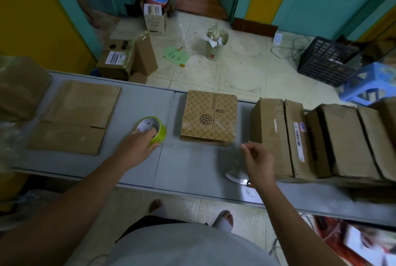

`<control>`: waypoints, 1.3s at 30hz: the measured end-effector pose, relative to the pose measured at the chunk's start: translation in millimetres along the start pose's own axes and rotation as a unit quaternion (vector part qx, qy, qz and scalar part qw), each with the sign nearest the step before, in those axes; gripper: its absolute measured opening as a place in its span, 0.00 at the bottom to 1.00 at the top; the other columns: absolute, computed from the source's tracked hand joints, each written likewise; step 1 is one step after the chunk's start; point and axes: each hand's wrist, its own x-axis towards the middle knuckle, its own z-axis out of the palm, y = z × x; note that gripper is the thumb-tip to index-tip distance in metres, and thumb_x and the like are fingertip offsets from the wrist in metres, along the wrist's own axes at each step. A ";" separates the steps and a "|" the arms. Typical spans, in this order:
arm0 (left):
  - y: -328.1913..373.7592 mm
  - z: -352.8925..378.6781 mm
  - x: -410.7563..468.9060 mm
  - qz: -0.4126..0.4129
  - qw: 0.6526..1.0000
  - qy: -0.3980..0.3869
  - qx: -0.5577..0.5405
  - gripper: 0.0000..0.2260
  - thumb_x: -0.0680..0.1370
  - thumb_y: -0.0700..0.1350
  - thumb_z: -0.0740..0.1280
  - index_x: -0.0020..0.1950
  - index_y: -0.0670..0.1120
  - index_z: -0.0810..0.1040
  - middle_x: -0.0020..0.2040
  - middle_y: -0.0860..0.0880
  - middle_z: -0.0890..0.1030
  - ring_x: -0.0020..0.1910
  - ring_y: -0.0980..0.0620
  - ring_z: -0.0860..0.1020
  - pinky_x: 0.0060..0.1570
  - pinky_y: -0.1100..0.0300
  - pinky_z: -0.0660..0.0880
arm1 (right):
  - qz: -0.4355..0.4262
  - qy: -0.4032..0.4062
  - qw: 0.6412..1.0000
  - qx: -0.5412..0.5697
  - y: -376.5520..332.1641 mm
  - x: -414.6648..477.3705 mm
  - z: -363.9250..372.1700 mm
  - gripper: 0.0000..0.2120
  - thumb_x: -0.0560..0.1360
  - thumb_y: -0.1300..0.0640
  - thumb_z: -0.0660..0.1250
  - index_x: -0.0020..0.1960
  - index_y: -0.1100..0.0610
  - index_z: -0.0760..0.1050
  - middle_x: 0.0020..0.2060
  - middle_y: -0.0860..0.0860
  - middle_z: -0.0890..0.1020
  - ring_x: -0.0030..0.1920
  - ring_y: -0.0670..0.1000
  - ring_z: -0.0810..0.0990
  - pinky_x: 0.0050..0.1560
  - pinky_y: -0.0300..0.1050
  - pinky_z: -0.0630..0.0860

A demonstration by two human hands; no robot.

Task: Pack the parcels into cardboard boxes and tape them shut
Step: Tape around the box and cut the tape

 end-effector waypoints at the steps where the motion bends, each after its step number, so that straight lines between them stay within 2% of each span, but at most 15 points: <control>1: 1.4 0.0 3.2 -0.017 1.000 -0.004 -0.002 0.15 0.80 0.51 0.73 0.47 0.52 0.66 0.42 0.42 0.78 0.39 0.37 0.77 0.34 0.53 0.69 | -0.006 0.006 1.000 0.011 -1.4 2.7 3.5 0.04 0.81 0.53 0.69 0.47 0.49 0.80 0.43 0.49 0.82 0.46 0.50 0.81 0.50 0.49 0.80; 4: 6.5 -0.2 9.7 -0.062 0.998 -0.002 -0.021 0.15 0.80 0.49 0.74 0.49 0.49 0.67 0.44 0.43 0.78 0.41 0.36 0.78 0.36 0.49 0.75 | 0.000 0.013 0.999 0.034 -7.8 12.3 13.3 0.06 0.83 0.53 0.66 0.47 0.51 0.76 0.44 0.51 0.80 0.45 0.51 0.80 0.47 0.45 0.77; 6: 10.9 -1.2 9.4 -0.065 0.996 0.008 -0.054 0.14 0.79 0.45 0.75 0.56 0.47 0.70 0.48 0.43 0.80 0.43 0.35 0.80 0.36 0.50 0.74 | 0.006 0.015 0.999 0.034 -8.7 17.4 18.4 0.06 0.83 0.53 0.65 0.48 0.51 0.75 0.45 0.51 0.79 0.45 0.50 0.79 0.46 0.42 0.74; 9: 19.8 -4.9 8.1 -0.058 0.995 -0.035 -0.071 0.28 0.79 0.40 0.72 0.75 0.54 0.66 0.57 0.45 0.81 0.41 0.39 0.82 0.35 0.53 0.75 | 0.017 0.010 0.999 0.035 -8.0 18.4 22.2 0.05 0.83 0.53 0.66 0.48 0.50 0.75 0.45 0.50 0.79 0.45 0.48 0.79 0.46 0.41 0.74; 11: 27.5 -8.5 9.5 -0.033 0.994 -0.089 -0.051 0.38 0.79 0.37 0.70 0.80 0.63 0.58 0.57 0.48 0.80 0.40 0.47 0.79 0.33 0.54 0.75 | 0.016 0.016 0.999 0.040 -8.3 13.8 23.5 0.07 0.82 0.55 0.67 0.46 0.49 0.74 0.44 0.50 0.78 0.43 0.47 0.78 0.45 0.40 0.74; 13: 32.6 -10.6 13.0 -0.037 0.989 -0.128 -0.057 0.41 0.78 0.40 0.72 0.81 0.67 0.54 0.63 0.48 0.76 0.51 0.46 0.79 0.41 0.53 0.78 | 0.009 0.032 0.999 0.042 -9.3 6.6 22.6 0.09 0.81 0.58 0.68 0.43 0.50 0.73 0.41 0.51 0.76 0.41 0.49 0.76 0.42 0.42 0.73; 14: 35.3 -13.4 14.4 -0.053 0.986 -0.140 -0.071 0.41 0.78 0.47 0.74 0.80 0.69 0.53 0.65 0.47 0.73 0.58 0.44 0.77 0.48 0.49 0.79 | 0.003 0.038 0.999 0.038 -9.6 2.6 21.3 0.10 0.81 0.58 0.68 0.42 0.50 0.73 0.40 0.51 0.76 0.41 0.49 0.75 0.42 0.42 0.73; 17: 44.0 -23.4 22.4 -0.098 0.984 -0.097 -0.111 0.29 0.78 0.66 0.69 0.77 0.67 0.64 0.63 0.49 0.67 0.63 0.46 0.72 0.63 0.45 0.76 | -0.018 0.037 0.999 0.020 -9.4 -8.2 16.0 0.09 0.80 0.59 0.69 0.43 0.50 0.74 0.41 0.50 0.76 0.42 0.49 0.76 0.43 0.43 0.75; 19: 55.3 -30.9 36.3 -0.089 0.990 -0.019 -0.106 0.22 0.80 0.65 0.65 0.72 0.58 0.75 0.60 0.49 0.67 0.60 0.49 0.72 0.61 0.47 0.77 | -0.038 0.036 0.999 0.012 -8.3 -14.3 13.0 0.10 0.80 0.60 0.69 0.43 0.49 0.74 0.41 0.48 0.76 0.43 0.50 0.76 0.43 0.44 0.75; 21: 70.2 -34.3 55.7 -0.038 0.996 0.005 -0.081 0.21 0.80 0.62 0.68 0.71 0.58 0.76 0.64 0.49 0.68 0.65 0.49 0.70 0.61 0.45 0.78 | -0.053 0.035 0.998 0.004 -7.2 -18.5 11.3 0.12 0.80 0.59 0.69 0.42 0.46 0.73 0.41 0.48 0.76 0.43 0.50 0.76 0.43 0.47 0.76; 25: 94.5 -20.5 95.0 0.084 0.987 -0.133 -0.024 0.30 0.80 0.58 0.71 0.80 0.66 0.64 0.83 0.55 0.54 0.83 0.46 0.54 0.75 0.36 0.65 | -0.054 0.031 0.998 -0.009 -5.1 -21.7 8.9 0.14 0.80 0.58 0.69 0.42 0.43 0.72 0.41 0.47 0.76 0.44 0.49 0.77 0.44 0.47 0.77; 27: 96.3 -12.6 107.8 0.104 0.977 -0.184 -0.001 0.35 0.81 0.54 0.71 0.83 0.67 0.57 0.85 0.59 0.44 0.85 0.48 0.42 0.76 0.33 0.58 | -0.052 0.021 0.998 -0.005 -4.3 -22.0 6.8 0.13 0.81 0.58 0.69 0.43 0.43 0.73 0.41 0.47 0.76 0.44 0.48 0.77 0.45 0.46 0.77; 29: 95.4 -9.1 114.0 0.105 0.974 -0.202 0.007 0.37 0.81 0.51 0.71 0.83 0.67 0.55 0.85 0.59 0.40 0.84 0.50 0.37 0.76 0.31 0.56 | -0.049 0.014 0.999 -0.001 -3.5 -23.2 5.6 0.12 0.81 0.56 0.69 0.43 0.43 0.73 0.42 0.47 0.76 0.45 0.48 0.77 0.46 0.46 0.77; 34: 96.1 -5.4 114.5 0.109 0.981 -0.151 0.052 0.36 0.82 0.43 0.70 0.84 0.63 0.57 0.86 0.53 0.44 0.85 0.46 0.40 0.75 0.34 0.65 | -0.045 0.013 0.999 0.009 -4.3 -24.0 5.4 0.10 0.81 0.56 0.69 0.43 0.44 0.75 0.42 0.46 0.77 0.46 0.48 0.77 0.46 0.47 0.78; 39: 93.9 -30.2 121.5 0.093 0.987 -0.131 0.015 0.31 0.84 0.48 0.68 0.82 0.68 0.59 0.85 0.57 0.54 0.85 0.51 0.51 0.72 0.36 0.70 | -0.070 0.015 0.997 -0.005 -16.3 -14.8 -3.4 0.12 0.80 0.55 0.71 0.41 0.43 0.74 0.39 0.47 0.77 0.46 0.48 0.76 0.45 0.41 0.71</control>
